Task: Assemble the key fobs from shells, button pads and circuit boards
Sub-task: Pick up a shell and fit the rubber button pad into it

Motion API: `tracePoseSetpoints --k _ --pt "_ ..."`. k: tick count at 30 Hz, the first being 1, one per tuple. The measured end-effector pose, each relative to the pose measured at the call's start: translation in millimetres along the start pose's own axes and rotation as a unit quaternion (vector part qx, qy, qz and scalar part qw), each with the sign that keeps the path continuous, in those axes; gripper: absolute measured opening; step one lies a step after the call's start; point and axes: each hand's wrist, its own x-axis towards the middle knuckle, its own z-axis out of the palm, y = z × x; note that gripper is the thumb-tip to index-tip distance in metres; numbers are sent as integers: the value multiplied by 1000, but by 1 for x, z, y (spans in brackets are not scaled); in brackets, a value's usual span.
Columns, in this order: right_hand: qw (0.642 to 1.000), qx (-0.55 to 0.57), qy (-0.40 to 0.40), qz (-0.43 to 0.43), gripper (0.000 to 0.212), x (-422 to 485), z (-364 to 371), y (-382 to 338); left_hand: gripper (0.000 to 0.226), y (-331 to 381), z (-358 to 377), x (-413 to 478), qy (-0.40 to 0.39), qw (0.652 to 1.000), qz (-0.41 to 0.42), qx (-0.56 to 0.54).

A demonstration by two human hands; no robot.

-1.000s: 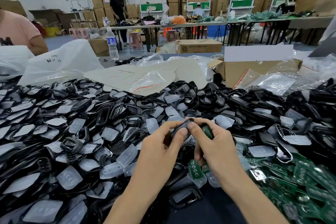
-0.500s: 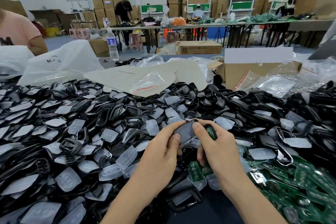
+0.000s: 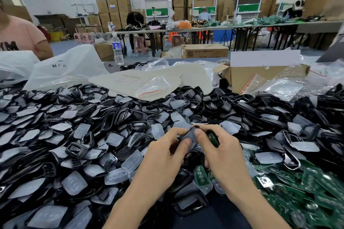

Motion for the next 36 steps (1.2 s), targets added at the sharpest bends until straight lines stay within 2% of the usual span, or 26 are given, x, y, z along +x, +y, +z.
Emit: tracePoseSetpoints --k 8,11,19,22,27,31,36 --pt "1000 15 -7 -3 7 -1 -1 -3 15 0 -2 0 -2 1000 1 15" --pt "1000 9 -7 -2 7 0 0 -2 17 2 -2 0 0 1000 -11 -16" --pt "993 113 -22 41 18 1 -2 -7 24 6 -2 2 5 997 -40 -70" --pt "992 112 -25 47 10 0 -3 -6 23 5 -3 1 4 998 -28 -64" --pt "995 82 -10 48 12 2 -3 -3 26 -1 -1 0 4 1000 2 -10" --pt "1000 14 -5 19 3 2 -2 0 12 -6 1 -2 18 999 17 42" --pt "1000 1 -9 8 4 1 -1 3 20 -8 3 -2 29 997 34 64"
